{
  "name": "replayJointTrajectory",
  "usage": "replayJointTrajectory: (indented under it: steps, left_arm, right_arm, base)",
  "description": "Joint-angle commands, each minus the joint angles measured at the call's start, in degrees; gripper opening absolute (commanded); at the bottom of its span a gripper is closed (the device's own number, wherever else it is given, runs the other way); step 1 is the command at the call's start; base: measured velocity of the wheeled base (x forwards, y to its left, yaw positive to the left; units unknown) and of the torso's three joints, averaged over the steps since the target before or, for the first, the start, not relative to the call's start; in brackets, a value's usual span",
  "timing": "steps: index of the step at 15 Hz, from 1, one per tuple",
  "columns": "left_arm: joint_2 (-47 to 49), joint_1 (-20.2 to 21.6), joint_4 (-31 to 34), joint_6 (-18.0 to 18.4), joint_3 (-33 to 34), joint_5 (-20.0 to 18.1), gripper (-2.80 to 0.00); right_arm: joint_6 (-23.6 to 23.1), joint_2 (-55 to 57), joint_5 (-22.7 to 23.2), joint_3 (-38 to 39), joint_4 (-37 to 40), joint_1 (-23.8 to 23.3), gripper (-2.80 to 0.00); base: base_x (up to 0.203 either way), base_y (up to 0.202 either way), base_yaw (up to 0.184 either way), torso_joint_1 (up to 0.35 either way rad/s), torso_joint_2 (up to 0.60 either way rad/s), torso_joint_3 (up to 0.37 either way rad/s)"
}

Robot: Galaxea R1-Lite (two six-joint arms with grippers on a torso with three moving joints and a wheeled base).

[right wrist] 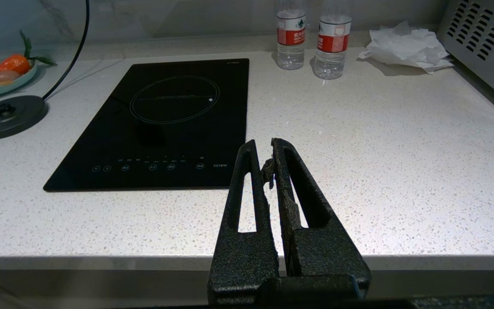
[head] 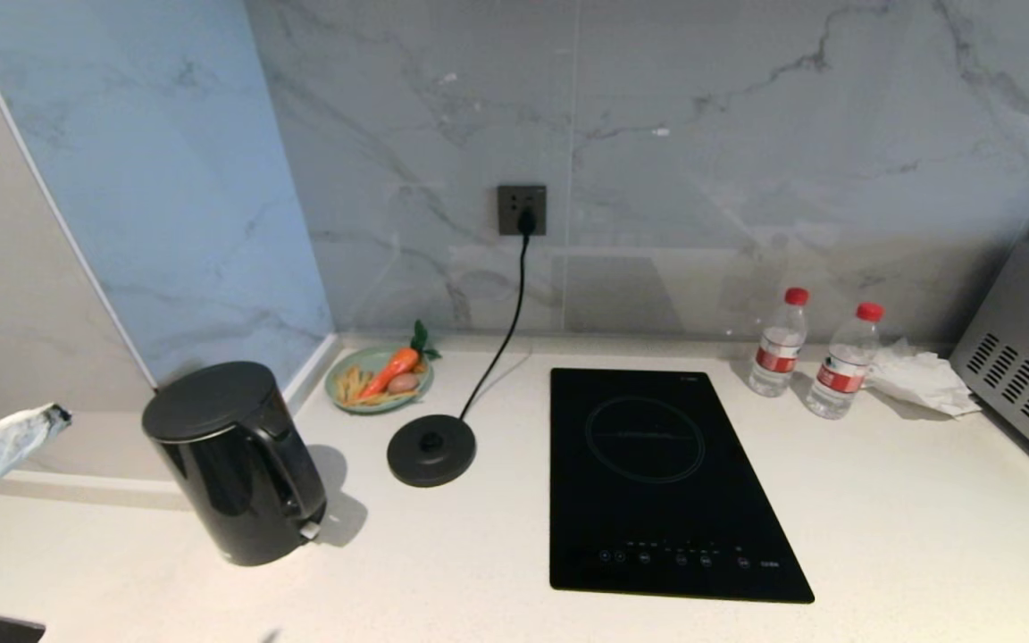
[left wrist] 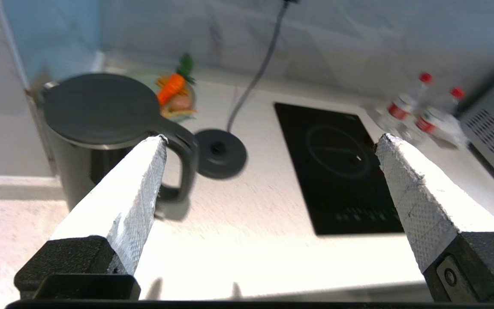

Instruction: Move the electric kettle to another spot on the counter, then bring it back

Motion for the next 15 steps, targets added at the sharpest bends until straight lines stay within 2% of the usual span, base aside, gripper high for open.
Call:
replayJointTrajectory:
  steps: [1,6,10,11,13,14,15]
  left_arm:
    - [-7.1,-0.2,7.3,-0.1,-1.0,-1.4,0.00]
    - [-17.3,-2.4,12.6,0.9,2.8,-2.4,0.00]
    - [-26.7,-2.8,24.3,1.3,-0.4,-2.0,0.00]
    - [-30.5,-3.1,26.0,2.3,-0.1,-1.9,0.00]
    - [-37.6,-3.4,30.3,8.0,1.7,-1.6,0.00]
    - [-40.2,-3.5,33.4,12.2,3.5,0.0,0.00]
    - [-40.9,-3.6,35.1,13.4,5.0,5.3,0.00]
  right_arm:
    - [0.0,-0.1,0.0,0.0,0.0,0.0,-2.80]
    - [0.0,-0.1,0.0,0.0,0.0,0.0,-2.80]
    - [0.0,-0.1,0.0,0.0,0.0,0.0,-2.80]
    - [0.0,-0.1,0.0,0.0,0.0,0.0,-2.80]
    - [0.0,-0.1,0.0,0.0,0.0,0.0,-2.80]
    - [0.0,-0.1,0.0,0.0,0.0,0.0,-2.80]
    - [0.0,-0.1,0.0,0.0,0.0,0.0,-2.80]
  base:
    - [0.000,0.000,0.000,0.000,0.00,0.000]
    - [0.000,0.000,0.000,0.000,0.00,0.000]
    - [0.000,0.000,0.000,0.000,0.00,0.000]
    - [0.000,0.000,0.000,0.000,0.00,0.000]
    - [0.000,0.000,0.000,0.000,0.00,0.000]
    - [0.000,0.000,0.000,0.000,0.00,0.000]
    - [0.000,0.000,0.000,0.000,0.00,0.000]
